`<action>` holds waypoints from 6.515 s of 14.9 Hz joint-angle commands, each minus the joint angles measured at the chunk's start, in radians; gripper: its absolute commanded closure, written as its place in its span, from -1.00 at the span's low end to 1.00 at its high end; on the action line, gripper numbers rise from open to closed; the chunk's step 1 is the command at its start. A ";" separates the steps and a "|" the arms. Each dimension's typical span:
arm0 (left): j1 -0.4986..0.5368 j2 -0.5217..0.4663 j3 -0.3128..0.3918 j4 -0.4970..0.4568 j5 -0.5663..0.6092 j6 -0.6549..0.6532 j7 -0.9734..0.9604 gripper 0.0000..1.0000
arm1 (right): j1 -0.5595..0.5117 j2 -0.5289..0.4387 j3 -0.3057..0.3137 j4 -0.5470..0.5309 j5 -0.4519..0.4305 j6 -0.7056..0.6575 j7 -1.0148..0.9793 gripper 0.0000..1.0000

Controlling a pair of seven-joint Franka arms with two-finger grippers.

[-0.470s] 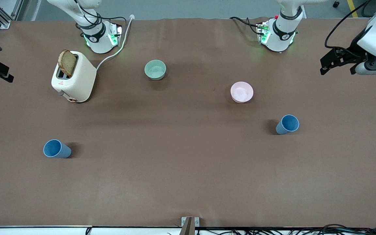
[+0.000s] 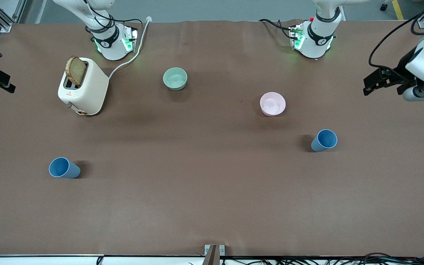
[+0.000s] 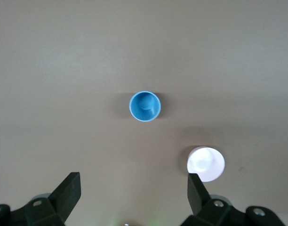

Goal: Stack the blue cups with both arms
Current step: 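Reach the left gripper down to the blue cup beside the pink bowl, then grasp the blue cup with the left gripper while the right gripper reaches the other cup, then carry the cup to mid-table with the left gripper while the right gripper grasps its cup, then release the cup with the left gripper while the right gripper brings its cup over, then lower the held blue cup into the standing cup and open the right gripper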

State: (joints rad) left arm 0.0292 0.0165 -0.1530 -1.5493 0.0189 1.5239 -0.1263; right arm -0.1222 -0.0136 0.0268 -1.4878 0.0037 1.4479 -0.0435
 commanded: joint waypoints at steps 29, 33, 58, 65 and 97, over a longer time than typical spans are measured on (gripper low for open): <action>0.046 0.275 -0.023 -0.534 0.078 0.842 -0.010 0.99 | -0.149 0.582 0.005 -0.186 0.010 0.782 -0.151 -0.84; -0.012 0.278 -0.150 -0.367 0.069 0.689 -0.236 0.99 | -0.149 0.621 0.005 -0.187 0.010 0.816 -0.159 -0.63; -0.533 0.645 -0.166 0.075 0.176 0.729 -1.109 -1.00 | 0.183 0.216 0.015 -0.212 0.019 0.520 0.129 0.99; -0.306 0.367 -0.168 0.115 0.329 0.423 -0.707 -1.00 | 0.475 0.171 0.016 -0.207 0.105 0.505 0.488 0.99; -0.049 0.005 -0.060 0.052 -0.033 0.016 -0.079 -1.00 | 0.779 0.431 0.015 -0.292 0.085 0.842 0.726 0.95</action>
State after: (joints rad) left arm -0.0176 0.0315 -0.2058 -1.4922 0.0003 1.5367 -0.2178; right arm 0.6480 0.4144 0.0500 -1.7719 0.0984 2.2731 0.6606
